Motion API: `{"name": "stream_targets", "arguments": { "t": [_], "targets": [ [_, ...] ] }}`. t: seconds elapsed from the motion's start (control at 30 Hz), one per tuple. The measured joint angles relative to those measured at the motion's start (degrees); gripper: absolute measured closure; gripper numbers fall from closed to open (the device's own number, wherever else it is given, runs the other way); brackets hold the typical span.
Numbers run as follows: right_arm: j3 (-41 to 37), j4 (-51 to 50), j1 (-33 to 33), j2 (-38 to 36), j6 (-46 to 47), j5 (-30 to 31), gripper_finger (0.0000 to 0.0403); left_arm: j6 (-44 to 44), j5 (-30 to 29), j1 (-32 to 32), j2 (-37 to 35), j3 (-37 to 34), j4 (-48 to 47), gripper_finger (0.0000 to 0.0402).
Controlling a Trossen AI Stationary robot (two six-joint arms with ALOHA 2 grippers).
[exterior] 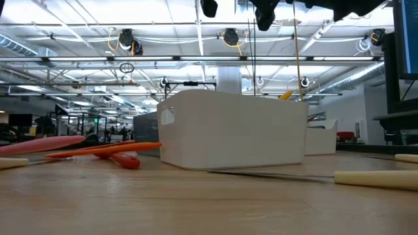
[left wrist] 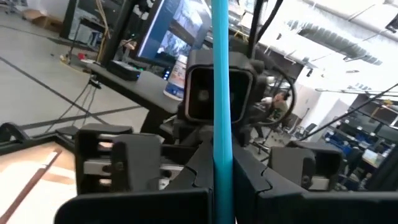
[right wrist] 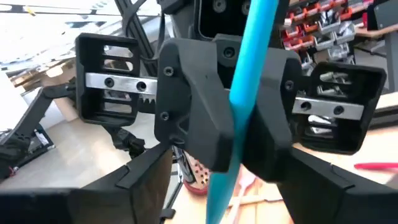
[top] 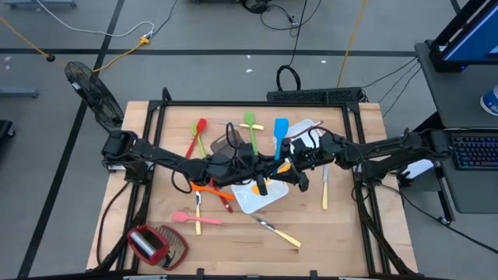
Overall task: Pick & Place Kitchen Items
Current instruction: Put the blue spatula into the bottom white bin
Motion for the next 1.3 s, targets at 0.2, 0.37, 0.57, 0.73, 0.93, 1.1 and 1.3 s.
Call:
{"name": "stream_targets", "arguments": {
  "t": [0.2, 0.37, 0.57, 0.73, 0.93, 1.1, 1.3],
  "targets": [
    [0.08, -4.57, -0.35, -0.37, -0.04, -0.32, 0.0202, 0.57, 0.29, 0.04, -0.05, -0.04, 1.06, 0.0388],
    [0.00, -4.66, -0.35, -0.60, 0.05, -1.47, 0.0253, 0.19, 0.57, 0.04, -0.07, 0.00, 0.69, 0.0388],
    [0.00, -4.59, -0.35, -0.88, 0.02, -2.62, 0.0331, 0.10, 0.44, -0.27, -0.07, 0.00, 0.83, 0.0388],
    [-0.02, -3.35, -0.32, -2.00, -0.07, -3.03, 0.0361, 0.05, 0.45, -0.88, -0.07, 0.00, 0.90, 0.0388],
    [-0.02, -3.43, -0.32, -2.25, -0.09, -2.96, 0.0350, -0.07, 0.37, -1.11, -0.07, 0.02, 0.92, 0.0388],
    [-0.02, -3.43, -0.32, -2.36, -0.02, -3.00, 0.0355, -0.09, 0.22, -1.44, -0.07, 0.00, 0.66, 0.0388],
    [-0.02, -4.26, -0.30, -2.47, -0.63, -3.00, 0.0379, -0.10, 0.01, -1.77, -0.07, 0.00, 0.56, 0.0388]
  ]
}}
